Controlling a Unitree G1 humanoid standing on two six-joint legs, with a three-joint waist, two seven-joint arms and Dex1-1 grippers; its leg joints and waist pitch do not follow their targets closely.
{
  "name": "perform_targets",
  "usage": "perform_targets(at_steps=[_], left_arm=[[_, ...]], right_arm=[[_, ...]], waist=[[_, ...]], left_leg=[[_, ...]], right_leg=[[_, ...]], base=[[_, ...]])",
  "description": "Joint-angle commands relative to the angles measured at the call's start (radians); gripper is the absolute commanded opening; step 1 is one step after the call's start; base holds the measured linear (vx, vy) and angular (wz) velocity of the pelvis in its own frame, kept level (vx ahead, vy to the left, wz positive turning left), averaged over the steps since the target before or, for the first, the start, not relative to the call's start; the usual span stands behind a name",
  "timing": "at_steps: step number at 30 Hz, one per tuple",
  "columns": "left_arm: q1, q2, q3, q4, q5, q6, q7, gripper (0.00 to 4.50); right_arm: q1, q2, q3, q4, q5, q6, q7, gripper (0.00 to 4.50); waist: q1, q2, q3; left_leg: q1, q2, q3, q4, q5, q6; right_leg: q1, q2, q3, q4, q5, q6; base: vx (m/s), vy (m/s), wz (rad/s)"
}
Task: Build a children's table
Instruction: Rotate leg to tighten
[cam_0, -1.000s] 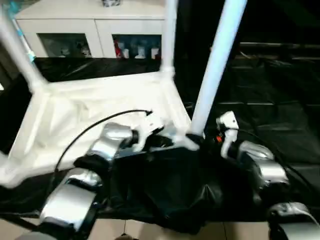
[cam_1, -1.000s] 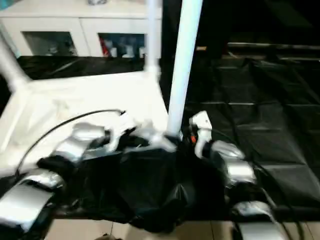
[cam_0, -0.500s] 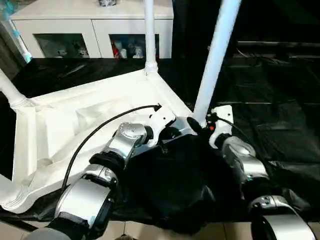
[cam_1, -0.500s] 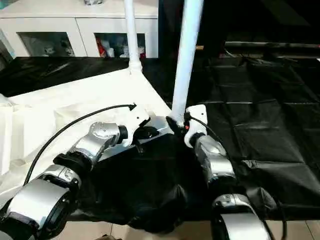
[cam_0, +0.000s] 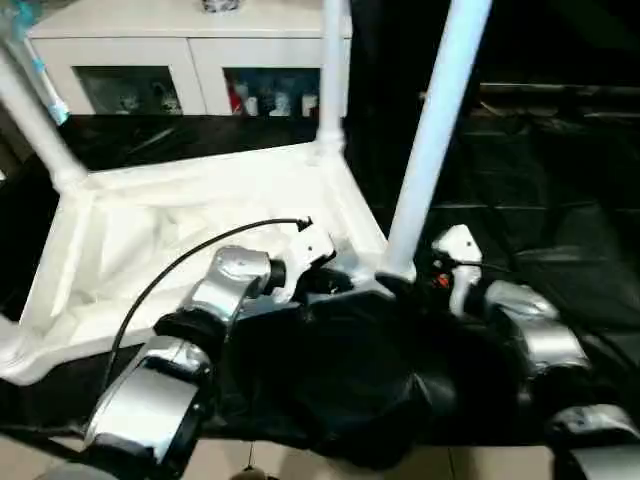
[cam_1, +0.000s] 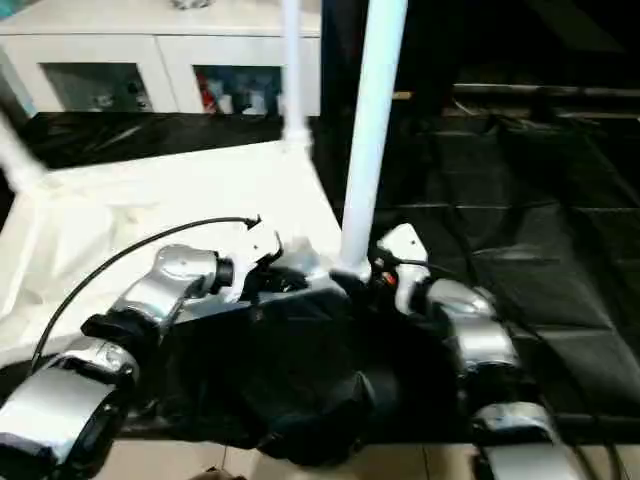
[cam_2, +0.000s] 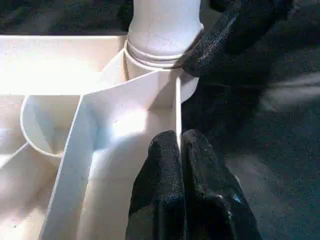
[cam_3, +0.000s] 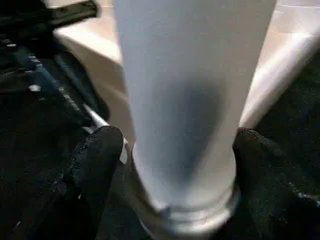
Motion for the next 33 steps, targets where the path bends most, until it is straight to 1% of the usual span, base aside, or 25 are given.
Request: perform_targets(at_steps=[1, 2, 4, 5, 9, 10, 13, 14, 17, 20, 21, 22, 23, 24, 26, 27, 28, 29, 30, 31, 32, 33], left_arm=[[0.012, -0.022, -0.018, -0.033, -0.04, -0.003, -0.063, 0.0], [0.02, -0.017, -0.021, -0.048, -0.046, 0.008, -0.091, 0.0], [0.028, -0.012, -0.024, -0.06, -0.048, 0.014, -0.109, 0.0], [0.031, -0.01, -0.025, -0.064, -0.048, 0.015, -0.113, 0.0], [0.042, -0.005, -0.026, -0.085, -0.052, 0.031, -0.134, 0.0], [0.044, -0.004, -0.026, -0.089, -0.052, 0.034, -0.136, 0.0], [0.05, 0.0, -0.027, -0.106, -0.053, 0.043, -0.137, 0.0], [0.05, 0.0, -0.027, -0.106, -0.053, 0.044, -0.136, 0.0], [0.049, 0.001, -0.025, -0.107, -0.052, 0.045, -0.133, 0.0], [0.042, -0.008, -0.016, -0.1, -0.044, 0.044, -0.091, 0.0], [0.027, -0.022, -0.003, -0.076, -0.033, 0.041, -0.018, 0.0], [0.014, -0.033, 0.007, -0.056, -0.024, 0.04, 0.041, 0.0], [0.003, -0.042, 0.016, -0.04, -0.017, 0.039, 0.091, 0.0], [-0.007, -0.05, 0.022, -0.027, -0.014, 0.04, 0.128, 0.0], [-0.032, -0.075, 0.034, 0.001, -0.009, 0.051, 0.199, 0.0], [-0.032, -0.075, 0.034, 0.001, -0.009, 0.051, 0.199, 0.0], [-0.039, -0.082, 0.036, 0.01, -0.006, 0.054, 0.221, 0.0], [-0.051, -0.094, 0.037, 0.024, 0.0, 0.058, 0.261, 0.0], [-0.055, -0.101, 0.038, 0.03, 0.002, 0.061, 0.278, 0.0], [-0.073, -0.128, 0.039, 0.053, 0.011, 0.072, 0.345, 0.0], [-0.081, -0.142, 0.039, 0.063, 0.014, 0.077, 0.377, 0.0], [-0.091, -0.157, 0.041, 0.077, 0.016, 0.079, 0.413, 0.0]], right_arm=[[0.012, 0.001, 0.033, -0.013, 0.006, 0.019, 0.045, 3.68], [0.015, -0.004, 0.031, -0.02, 0.012, 0.028, 0.069, 3.68], [0.017, -0.007, 0.028, -0.025, 0.017, 0.039, 0.086, 3.41], [0.019, -0.008, 0.028, -0.026, 0.018, 0.041, 0.089, 3.41], [0.029, -0.017, 0.037, -0.042, 0.029, 0.064, 0.122, 3.1], [0.031, -0.018, 0.037, -0.045, 0.03, 0.067, 0.127, 2.94], [0.039, -0.016, 0.038, -0.057, 0.034, 0.08, 0.135, 2.78], [0.039, -0.016, 0.038, -0.058, 0.035, 0.081, 0.135, 2.7], [0.043, -0.013, 0.04, -0.058, 0.034, 0.087, 0.135, 2.6], [0.053, -0.003, 0.038, -0.064, 0.037, 0.099, 0.12, 2.57], [0.057, 0.013, 0.03, -0.055, 0.029, 0.101, 0.071, 2.56], [0.054, 0.03, 0.023, -0.035, 0.009, 0.088, 0.004, 2.56], [0.051, 0.045, 0.017, -0.017, -0.01, 0.075, -0.056, 2.56], [0.046, 0.06, 0.008, 0.003, -0.02, 0.074, -0.111, 2.56], [0.031, 0.106, -0.02, 0.054, -0.033, 0.082, -0.257, 2.56], [0.031, 0.106, -0.02, 0.054, -0.033, 0.082, -0.257, 2.56], [0.026, 0.119, -0.029, 0.067, -0.034, 0.087, -0.297, 2.56], [0.017, 0.143, -0.043, 0.084, -0.033, 0.095, -0.357, 2.56], [0.012, 0.155, -0.049, 0.092, -0.033, 0.097, -0.386, 2.56], [-0.01, 0.203, -0.071, 0.125, -0.034, 0.106, -0.508, 2.56], [-0.022, 0.227, -0.076, 0.142, -0.039, 0.107, -0.563, 2.56], [-0.037, 0.25, -0.081, 0.162, -0.047, 0.102, -0.617, 2.55]], waist=[[0.002, -0.018, -0.065], [0.002, -0.018, -0.065], [0.002, -0.018, -0.064], [0.002, -0.018, -0.064], [0.004, -0.019, -0.062], [0.004, -0.019, -0.063], [0.005, -0.018, -0.064], [0.005, -0.019, -0.064], [0.005, -0.019, -0.064], [0.004, -0.019, -0.063], [0.005, -0.018, -0.063], [0.004, -0.019, -0.061], [0.002, -0.018, -0.059], [-0.002, -0.02, -0.057], [-0.007, -0.021, -0.056], [-0.011, -0.02, -0.055], [-0.012, -0.02, -0.056], [-0.013, -0.017, -0.057], [-0.014, -0.018, -0.056], [-0.015, -0.015, -0.058], [-0.02, -0.013, -0.058], [-0.025, -0.013, -0.059]], left_leg=[[0.008, 0.058, -0.027, -0.057, -0.131, 0.125], [0.01, 0.06, -0.027, -0.058, -0.136, 0.123], [0.009, 0.059, -0.027, -0.058, -0.14, 0.121], [0.009, 0.059, -0.027, -0.058, -0.141, 0.12], [0.011, 0.058, -0.027, -0.059, -0.148, 0.109], [0.01, 0.058, -0.027, -0.059, -0.146, 0.108], [0.011, 0.058, -0.027, -0.059, -0.14, 0.108], [0.009, 0.058, -0.028, -0.058, -0.136, 0.109], [0.01, 0.056, -0.027, -0.058, -0.137, 0.108], [0.01, 0.057, -0.027, -0.059, -0.14, 0.105], [0.011, 0.057, -0.027, -0.059, -0.142, 0.104], [0.013, 0.057, -0.028, -0.06, -0.156, 0.094], [0.015, 0.057, -0.027, -0.061, -0.163, 0.088], [0.018, 0.054, -0.029, -0.063, -0.186, 0.071], [0.017, 0.052, -0.032, -0.065, -0.197, 0.057], [0.017, 0.052, -0.032, -0.066, -0.197, 0.055], [0.02, 0.052, -0.033, -0.067, -0.205, 0.053], [0.019, 0.052, -0.032, -0.066, -0.204, 0.054], [0.019, 0.052, -0.032, -0.067, -0.203, 0.053], [0.019, 0.053, -0.033, -0.067, -0.192, 0.049], [0.02, 0.055, -0.035, -0.07, -0.196, 0.038], [0.02, 0.052, -0.033, -0.068, -0.199, 0.034]], right_leg=[[0.047, -0.102, 0.062, -0.081, -0.164, -0.21], [0.045, -0.102, 0.061, -0.08, -0.162, -0.214], [0.045, -0.102, 0.061, -0.08, -0.167, -0.215], [0.045, -0.102, 0.061, -0.081, -0.172, -0.214], [0.045, -0.103, 0.061, -0.086, -0.209, -0.201], [0.046, -0.103, 0.061, -0.085, -0.207, -0.2], [0.045, -0.103, 0.061, -0.084, -0.195, -0.2], [0.046, -0.103, 0.061, -0.083, -0.191, -0.199], [0.045, -0.102, 0.06, -0.085, -0.202, -0.196], [0.044, -0.101, 0.06, -0.085, -0.207, -0.193], [0.044, -0.102, 0.06, -0.086, -0.211, -0.193], [0.042, -0.102, 0.06, -0.091, -0.241, -0.186], [0.038, -0.103, 0.061, -0.093, -0.259, -0.183], [0.038, -0.105, 0.06, -0.1, -0.309, -0.174], [0.041, -0.107, 0.06, -0.105, -0.359, -0.159], [0.038, -0.104, 0.06, -0.105, -0.361, -0.156], [0.038, -0.104, 0.061, -0.107, -0.366, -0.152], [0.038, -0.106, 0.063, -0.106, -0.358, -0.154], [0.037, -0.104, 0.063, -0.105, -0.346, -0.156], [0.037, -0.105, 0.064, -0.103, -0.332, -0.159], [0.036, -0.105, 0.064, -0.1, -0.314, -0.166], [0.036, -0.102, 0.063, -0.099, -0.299, -0.172]], base=[[0.0, 0.0, 0.0], [0.0, 0.0, 0.0], [0.0, 0.0, 0.0], [0.0, 0.0, 0.0], [0.0, 0.0, 0.0], [0.0, 0.0, 0.0], [0.0, 0.0, 0.0], [0.0, 0.0, 0.0], [0.0, 0.0, 0.0], [0.0, 0.0, 0.0], [0.0, 0.0, 0.0], [0.0, 0.0, 0.0], [0.0, 0.0, 0.0], [0.0, 0.0, 0.0], [0.0, 0.0, 0.0], [0.0, 0.0, 0.0], [0.0, 0.0, 0.0], [0.0, 0.0, 0.0], [0.0, 0.0, 0.0], [0.0, 0.0, 0.0], [0.0, 0.0, 0.0], [0.0, 0.0, 0.0]])
